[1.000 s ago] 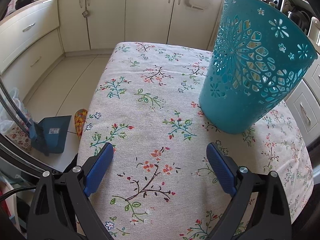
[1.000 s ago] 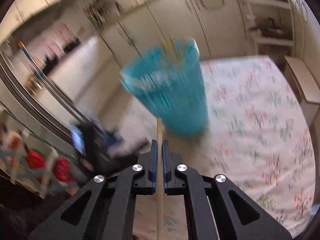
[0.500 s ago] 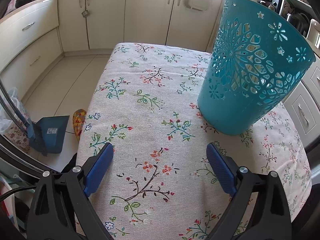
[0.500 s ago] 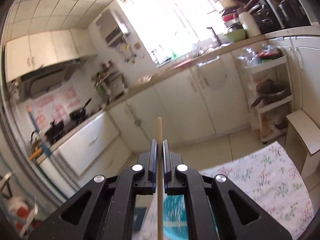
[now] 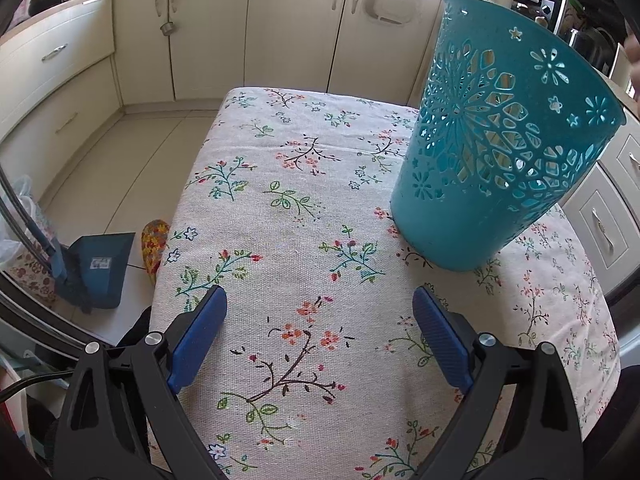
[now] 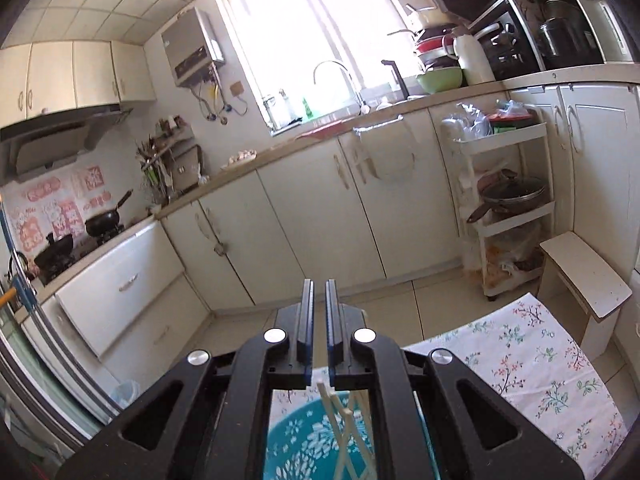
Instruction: Organize utensils
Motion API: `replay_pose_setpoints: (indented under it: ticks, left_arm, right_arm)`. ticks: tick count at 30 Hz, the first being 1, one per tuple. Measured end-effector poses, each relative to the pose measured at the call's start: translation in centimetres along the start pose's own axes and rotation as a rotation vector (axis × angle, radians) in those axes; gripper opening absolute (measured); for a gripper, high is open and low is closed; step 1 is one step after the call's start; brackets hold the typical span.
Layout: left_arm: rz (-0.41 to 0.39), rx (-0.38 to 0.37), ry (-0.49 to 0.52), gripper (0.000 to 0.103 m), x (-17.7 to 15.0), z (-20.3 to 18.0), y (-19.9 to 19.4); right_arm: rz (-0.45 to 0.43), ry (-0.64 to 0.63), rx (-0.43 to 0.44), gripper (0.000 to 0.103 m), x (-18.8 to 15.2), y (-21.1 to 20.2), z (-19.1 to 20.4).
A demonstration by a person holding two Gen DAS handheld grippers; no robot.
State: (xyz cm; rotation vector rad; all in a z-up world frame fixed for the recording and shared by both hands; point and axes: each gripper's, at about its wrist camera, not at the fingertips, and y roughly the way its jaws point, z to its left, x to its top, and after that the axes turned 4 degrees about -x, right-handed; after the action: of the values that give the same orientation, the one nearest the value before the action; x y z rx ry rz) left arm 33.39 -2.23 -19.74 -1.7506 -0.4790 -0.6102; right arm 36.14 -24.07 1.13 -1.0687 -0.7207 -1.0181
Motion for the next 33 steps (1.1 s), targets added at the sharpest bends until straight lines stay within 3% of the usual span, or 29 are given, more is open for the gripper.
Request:
replay_pose_setpoints:
  ticks: [5,7,9,12,19,26,33]
  left_arm:
    - [0.002,0.006,-0.001,0.090,0.0,0.0,0.0]
    - [0.003,0.010,-0.001,0.090,0.1,0.0,0.1]
    - [0.006,0.016,0.002,0.090,0.1,-0.1,0.2]
    - [0.010,0.024,0.008,0.090,0.1,-0.3,0.3]
    - [0.034,0.046,0.031,0.090,-0.1,-0.8,0.5]
    - [0.058,0.052,0.074,0.091,-0.7,-1.3,0.3]
    - [0.068,0.041,0.097,0.091,-1.3,-1.4,-0.6]
  right_arm:
    - [0.018,-0.055,0.005,0.007,-1.2,-2.1,0.1]
    - [-0.013,-0.069,-0.018,0.012,-1.7,-4.0,-0.6]
    - [-0.082,-0.063,-0.091,0.036,-2.5,-6.7,-2.1]
    - [-0.167,-0.099,-0.264,0.053,-4.1,-8.8,-4.9]
    - [0.036,-0.040,-0.462,0.060,-8.2,-4.2,-13.4]
    - [0.216,-0.021,-0.442,0.067,-12.2,-1.9,-15.4]
    - [0.263,0.074,-0.409,0.071,-12.7,-2.9,-16.4]
